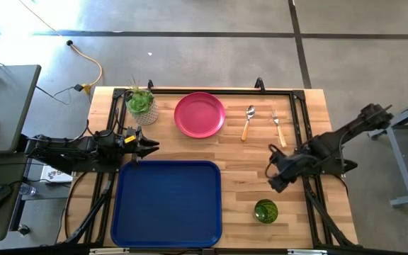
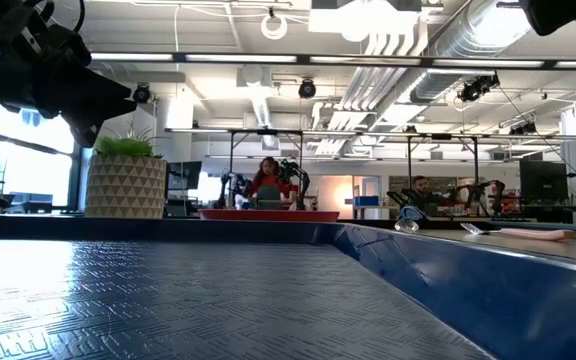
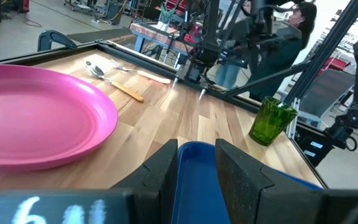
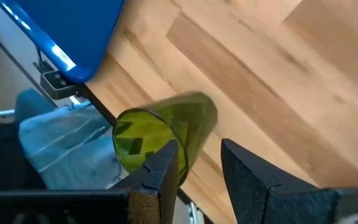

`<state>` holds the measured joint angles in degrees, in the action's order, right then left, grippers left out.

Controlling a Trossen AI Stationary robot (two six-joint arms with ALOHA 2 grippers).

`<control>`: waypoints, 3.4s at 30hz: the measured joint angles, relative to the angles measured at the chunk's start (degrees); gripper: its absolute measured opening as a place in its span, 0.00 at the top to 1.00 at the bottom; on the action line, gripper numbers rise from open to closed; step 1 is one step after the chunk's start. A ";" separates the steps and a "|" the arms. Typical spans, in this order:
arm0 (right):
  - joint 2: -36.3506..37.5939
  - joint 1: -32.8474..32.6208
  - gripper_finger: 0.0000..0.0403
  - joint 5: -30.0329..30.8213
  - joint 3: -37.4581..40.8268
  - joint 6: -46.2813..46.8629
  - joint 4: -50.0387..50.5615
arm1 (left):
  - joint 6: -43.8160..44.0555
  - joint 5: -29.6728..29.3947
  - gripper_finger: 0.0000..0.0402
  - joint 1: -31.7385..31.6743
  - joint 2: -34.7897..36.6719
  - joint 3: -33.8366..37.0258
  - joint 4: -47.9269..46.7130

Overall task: Pick and place plate/cup/fork/spoon on tray
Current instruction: Put the green cup on the top right of the blue tray

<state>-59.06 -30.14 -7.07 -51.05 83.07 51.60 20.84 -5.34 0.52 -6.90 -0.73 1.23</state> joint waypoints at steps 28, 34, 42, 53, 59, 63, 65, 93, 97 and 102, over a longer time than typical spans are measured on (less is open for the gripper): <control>-12.52 -8.64 0.72 7.24 -14.60 5.79 8.82 | -0.02 -3.19 0.75 0.00 -0.01 0.00 0.46; -17.03 -8.67 0.72 6.53 -14.59 3.54 9.57 | -0.02 -3.19 0.75 0.01 0.00 0.00 0.46; -22.09 -8.67 0.72 4.29 -14.58 0.35 9.43 | 0.00 -3.19 0.75 0.00 -0.01 0.00 0.48; -24.81 -8.91 0.72 4.05 -14.53 -1.07 8.95 | 0.00 -3.19 0.75 -0.01 -0.01 0.00 0.48; -26.11 -8.93 0.72 5.03 -14.51 -1.31 8.75 | 0.00 -3.19 0.75 -0.01 -0.02 0.00 0.48; -27.14 -8.93 0.72 4.86 -14.51 -2.14 8.14 | 0.00 -3.19 0.75 -0.01 -0.02 0.00 0.50; -27.55 -8.93 0.72 4.88 -14.51 -2.14 8.22 | 0.00 -3.19 0.75 0.01 -0.01 0.00 0.50; -28.90 -8.41 0.99 5.09 -14.45 -0.55 7.13 | 0.00 -3.19 0.75 0.00 -0.01 0.00 0.50; -27.15 -7.12 0.99 6.50 -14.45 0.79 6.74 | 0.00 -3.18 0.75 0.00 -0.02 0.00 0.50; -24.62 -4.44 0.99 9.95 -14.45 0.93 3.98 | 0.00 -3.17 0.75 0.00 -0.01 0.00 0.50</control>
<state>-83.67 -34.58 2.88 -65.49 83.99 55.59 20.84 -8.51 0.53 -6.91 -0.73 1.74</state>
